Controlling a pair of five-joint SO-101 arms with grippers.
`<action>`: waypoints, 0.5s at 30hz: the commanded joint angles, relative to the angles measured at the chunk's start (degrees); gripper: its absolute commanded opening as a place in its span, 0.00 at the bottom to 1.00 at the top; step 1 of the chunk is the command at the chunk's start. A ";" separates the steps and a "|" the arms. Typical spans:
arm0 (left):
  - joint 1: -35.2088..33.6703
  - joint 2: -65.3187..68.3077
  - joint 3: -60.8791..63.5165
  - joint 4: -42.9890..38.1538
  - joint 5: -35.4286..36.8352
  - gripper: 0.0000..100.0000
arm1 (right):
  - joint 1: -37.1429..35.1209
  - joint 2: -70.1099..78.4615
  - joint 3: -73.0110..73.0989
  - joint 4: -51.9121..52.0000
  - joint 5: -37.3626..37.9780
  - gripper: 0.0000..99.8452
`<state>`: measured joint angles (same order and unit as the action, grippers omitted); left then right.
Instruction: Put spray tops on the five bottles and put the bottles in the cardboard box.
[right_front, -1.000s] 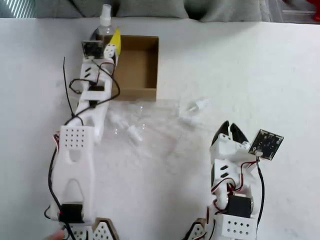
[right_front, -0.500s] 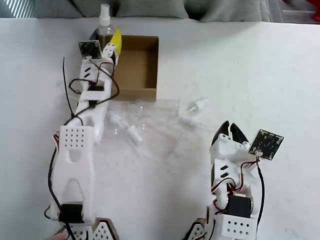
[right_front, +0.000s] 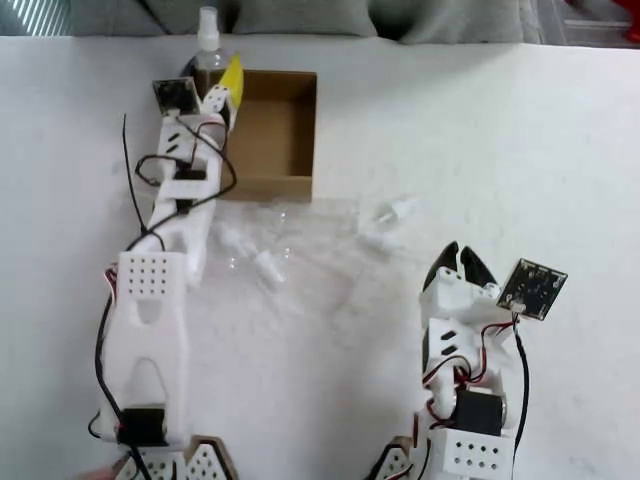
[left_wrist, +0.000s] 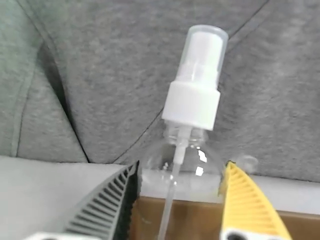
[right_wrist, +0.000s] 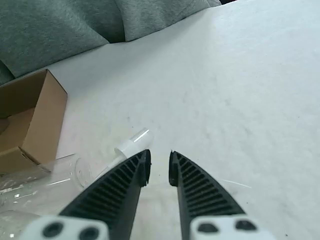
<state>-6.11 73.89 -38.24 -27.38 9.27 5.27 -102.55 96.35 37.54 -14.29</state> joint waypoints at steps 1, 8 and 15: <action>-1.98 -3.21 -2.11 2.55 0.79 0.25 | 0.13 -0.66 0.44 -0.13 3.52 0.05; -1.54 -5.49 -2.11 10.46 0.88 0.37 | -0.92 -0.66 0.44 -0.04 4.31 0.05; -1.63 -6.73 -2.11 11.25 0.88 0.38 | -0.92 -0.66 0.44 -0.04 4.40 0.05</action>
<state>-6.64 70.99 -38.24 -16.92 9.54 5.01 -102.55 96.35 37.54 -10.59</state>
